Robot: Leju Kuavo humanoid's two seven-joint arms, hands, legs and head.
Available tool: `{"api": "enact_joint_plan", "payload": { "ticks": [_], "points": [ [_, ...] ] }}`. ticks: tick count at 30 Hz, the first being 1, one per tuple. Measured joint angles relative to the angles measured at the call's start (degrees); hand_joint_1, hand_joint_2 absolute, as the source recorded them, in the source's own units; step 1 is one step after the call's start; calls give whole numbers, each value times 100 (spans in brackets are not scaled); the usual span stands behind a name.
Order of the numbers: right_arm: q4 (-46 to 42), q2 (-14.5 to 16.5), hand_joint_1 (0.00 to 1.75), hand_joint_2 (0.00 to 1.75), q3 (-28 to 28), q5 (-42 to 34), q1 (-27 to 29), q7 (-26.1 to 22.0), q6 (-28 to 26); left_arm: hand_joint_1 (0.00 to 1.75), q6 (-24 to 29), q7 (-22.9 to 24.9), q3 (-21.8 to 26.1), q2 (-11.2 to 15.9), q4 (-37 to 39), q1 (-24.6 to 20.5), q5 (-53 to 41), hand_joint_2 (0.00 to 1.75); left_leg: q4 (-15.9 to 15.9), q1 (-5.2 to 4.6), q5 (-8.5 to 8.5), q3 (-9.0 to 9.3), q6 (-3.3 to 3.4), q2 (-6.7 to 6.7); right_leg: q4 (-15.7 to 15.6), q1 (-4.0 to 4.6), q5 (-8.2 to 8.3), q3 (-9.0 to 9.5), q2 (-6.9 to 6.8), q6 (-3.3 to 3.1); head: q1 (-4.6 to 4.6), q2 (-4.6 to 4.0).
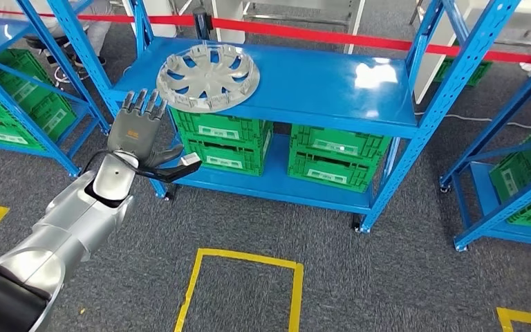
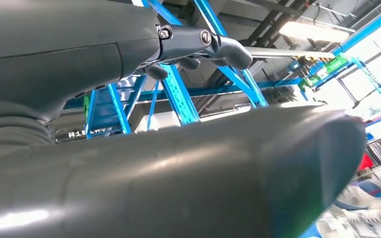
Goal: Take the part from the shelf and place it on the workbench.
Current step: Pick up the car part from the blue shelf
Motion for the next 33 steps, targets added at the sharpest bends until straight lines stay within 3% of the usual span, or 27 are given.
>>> {"api": "enact_joint_plan", "payload": {
  "ticks": [3,4,5,7,8,9,10,13,15,16,18,19,20,21,23,24,25,27,30,31,33],
  "points": [
    [-1,-10,0,175,0,7,2,26,0,0,-10,-3,18,7,12,42,-1,0,-50,34,-28,91,-1,26,1027,-51,-332,-653,-22,54,0,0],
    [-1,-12,0,175,0,12,6,37,1,0,-15,-6,18,7,15,71,-2,0,-35,47,-60,106,-21,25,1218,-78,-314,-831,-28,80,0,0],
    [-1,-12,0,175,0,18,8,44,1,0,-19,-10,18,6,16,96,-3,0,-8,67,-99,122,-49,24,1206,-103,-187,-908,-38,111,-1,0],
    [-1,-13,0,175,0,28,8,46,1,0,-26,-10,18,4,16,122,-4,0,100,127,-217,154,-139,25,586,-164,295,-749,-77,191,0,0],
    [1,-7,0,175,0,31,7,40,-1,0,-27,-9,19,4,17,122,-5,0,171,137,-288,151,-193,25,271,-180,456,-624,-98,226,3,0],
    [3,-2,0,175,0,33,3,32,-7,0,-34,-9,19,3,17,121,-8,0,236,142,-356,141,-244,24,52,-191,538,-532,-108,219,3,0],
    [5,4,0,175,0,33,0,23,-20,0,-43,-8,20,3,17,123,-12,0,278,135,-412,130,-288,22,-33,-190,528,-489,-113,185,1,0],
    [8,10,0,175,0,35,-7,11,-64,0,-62,-2,21,5,9,123,-23,0,290,144,-518,174,-372,26,-11,-169,407,-421,-92,6,-9,0],
    [8,9,0,175,0,38,-8,5,-74,0,-63,4,25,11,-3,109,-25,0,549,161,-628,99,-418,37,-26,-176,335,-301,-86,-82,-28,0],
    [8,9,0,175,0,43,-7,0,-74,0,-64,5,28,17,-7,108,-26,0,854,164,-723,-60,-437,41,-39,-174,297,-237,-84,-115,-38,0],
    [8,6,0,175,0,58,-7,-5,-74,0,-64,7,34,33,2,129,-26,0,1626,164,-913,-576,-458,42,-53,-161,212,-115,-74,-155,-45,0],
    [8,4,0,175,0,67,-2,-5,-74,0,-64,6,37,41,8,151,-22,0,1876,163,-906,-801,-450,41,-57,-153,166,-52,-64,-162,-45,0],
    [8,3,0,175,0,73,4,-3,-74,0,-64,5,41,46,14,168,-16,0,1924,159,-775,-937,-428,41,-58,-143,117,17,-53,-165,-45,0],
    [8,2,0,175,0,77,8,-1,-74,0,-64,3,45,49,17,178,-8,0,1742,149,-521,-964,-392,39,-60,-134,64,92,-39,-163,-45,0],
    [12,4,0,175,0,79,9,-1,-75,0,-64,-6,52,64,21,182,8,0,976,102,86,-769,-293,22,-75,-121,-47,228,-16,-140,-43,0],
    [17,6,0,175,-1,79,5,-1,-85,0,-64,-13,55,72,23,183,12,0,646,73,272,-654,-250,13,-87,-116,-92,265,-2,-115,-45,0],
    [22,8,0,175,-1,79,1,-1,-103,0,-64,-19,56,78,27,185,15,0,440,46,341,-573,-220,4,-103,-120,-122,279,8,-86,-46,0],
    [28,10,0,175,-2,79,-7,-2,-145,0,-67,-30,57,73,27,186,16,0,333,17,281,-523,-181,-1,-167,-129,-147,291,22,-22,-54,0],
    [28,4,0,175,-4,79,-8,-6,-160,0,-75,-31,62,59,7,171,16,0,155,72,222,-364,-121,7,-115,-110,-261,323,-11,50,-49,0],
    [28,2,0,175,-4,78,-11,-9,-160,0,-76,-29,64,50,2,163,16,0,99,90,204,-298,-100,10,125,-103,-365,203,-28,61,-44,0],
    [30,-1,0,175,-4,77,-18,-13,-160,0,-80,-29,66,33,1,165,16,0,87,79,146,-235,-64,11,892,-96,-599,-286,-48,78,-39,0]
  ]
}}
